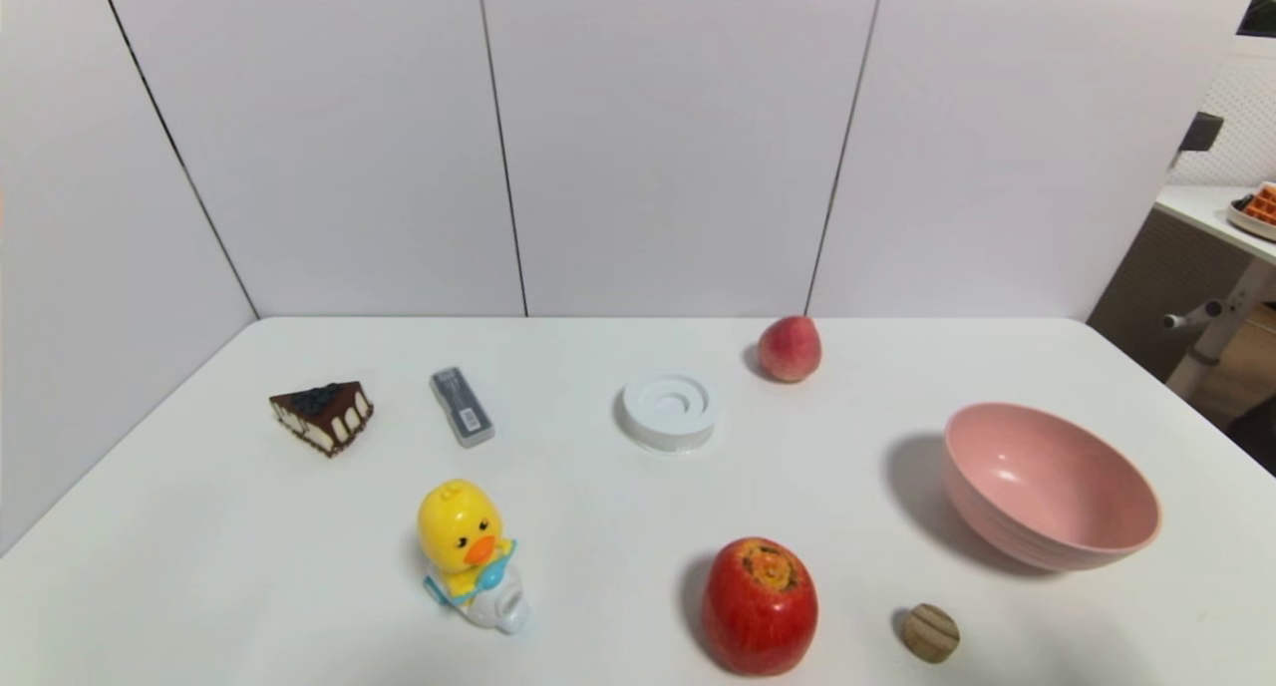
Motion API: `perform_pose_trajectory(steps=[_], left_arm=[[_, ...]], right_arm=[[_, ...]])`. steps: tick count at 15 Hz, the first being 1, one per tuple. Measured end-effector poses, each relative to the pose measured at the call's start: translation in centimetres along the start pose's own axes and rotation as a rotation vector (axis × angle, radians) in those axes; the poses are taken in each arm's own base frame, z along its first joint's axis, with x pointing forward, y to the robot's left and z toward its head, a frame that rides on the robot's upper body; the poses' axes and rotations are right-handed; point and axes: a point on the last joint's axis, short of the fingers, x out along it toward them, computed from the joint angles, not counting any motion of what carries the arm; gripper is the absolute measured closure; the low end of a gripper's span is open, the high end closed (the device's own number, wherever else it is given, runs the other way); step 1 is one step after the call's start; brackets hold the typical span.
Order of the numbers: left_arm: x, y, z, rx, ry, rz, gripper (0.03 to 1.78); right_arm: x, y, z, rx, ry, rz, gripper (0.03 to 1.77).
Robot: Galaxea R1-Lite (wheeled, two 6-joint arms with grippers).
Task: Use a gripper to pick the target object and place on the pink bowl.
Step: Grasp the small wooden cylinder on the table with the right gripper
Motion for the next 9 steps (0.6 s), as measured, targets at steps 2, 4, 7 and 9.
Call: perform_pose_trajectory(steps=[2,4,7,9], left_arm=[[0.0,0.0,0.0,0.000,0.000,0.000,0.12],[0.0,0.0,0.0,0.000,0.000,0.001,0.12],[0.0,0.0,0.0,0.000,0.000,0.000,0.12],[0.0,0.0,0.0,0.000,0.000,0.000,0.12]], right_arm=[[2.5,0.6,2.0,0.006,0.027,0.140,0.09],[4.8,1.8,3.1,-0.001,0.071,0.289,0.09],[7.0,3.5,2.5,-0.112,0.196,0.551,0.09],[7.8,4.2,1.2,-0.191,0.287,0.697,0.09]])
